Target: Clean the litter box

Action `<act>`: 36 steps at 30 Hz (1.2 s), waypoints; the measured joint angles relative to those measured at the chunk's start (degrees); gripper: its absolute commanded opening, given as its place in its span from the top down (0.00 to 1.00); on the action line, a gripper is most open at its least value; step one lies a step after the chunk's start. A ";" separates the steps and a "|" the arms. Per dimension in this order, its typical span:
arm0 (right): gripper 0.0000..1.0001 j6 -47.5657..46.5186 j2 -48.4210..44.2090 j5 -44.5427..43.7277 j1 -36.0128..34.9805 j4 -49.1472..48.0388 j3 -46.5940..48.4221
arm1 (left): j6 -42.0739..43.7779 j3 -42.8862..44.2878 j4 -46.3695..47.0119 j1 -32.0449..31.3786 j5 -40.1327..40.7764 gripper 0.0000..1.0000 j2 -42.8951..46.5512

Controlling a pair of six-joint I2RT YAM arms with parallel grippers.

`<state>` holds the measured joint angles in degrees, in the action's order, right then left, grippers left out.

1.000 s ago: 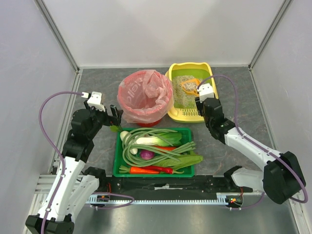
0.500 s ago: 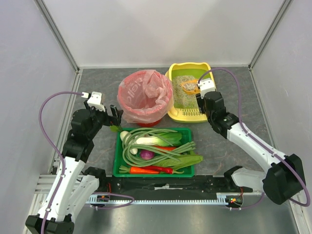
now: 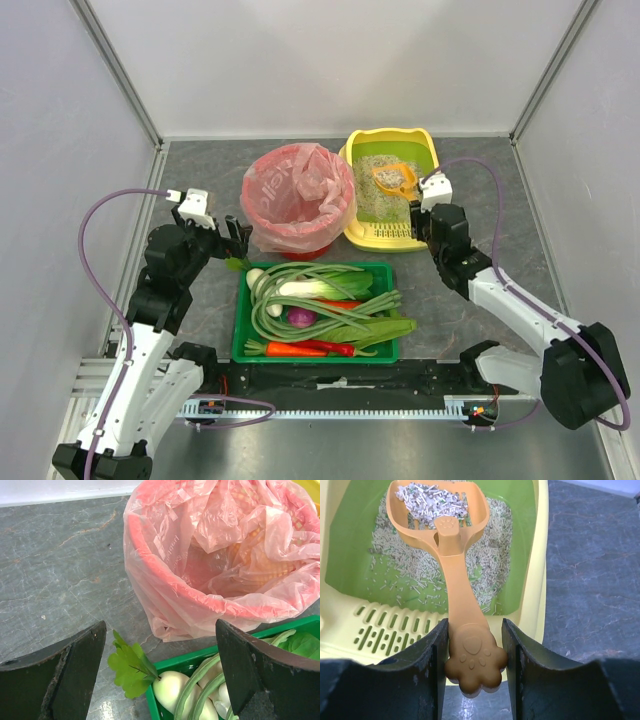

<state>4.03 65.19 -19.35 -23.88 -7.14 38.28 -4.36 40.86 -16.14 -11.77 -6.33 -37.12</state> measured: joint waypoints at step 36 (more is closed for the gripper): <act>1.00 -1.66 -9.11 -4.09 -3.21 -23.65 -17.31 | 0.00 0.00 0.02 0.00 0.22 0.04 -1.77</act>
<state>2.37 56.07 -23.44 -27.09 -30.79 20.97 -4.36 40.86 -16.12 -11.77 -6.11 -38.89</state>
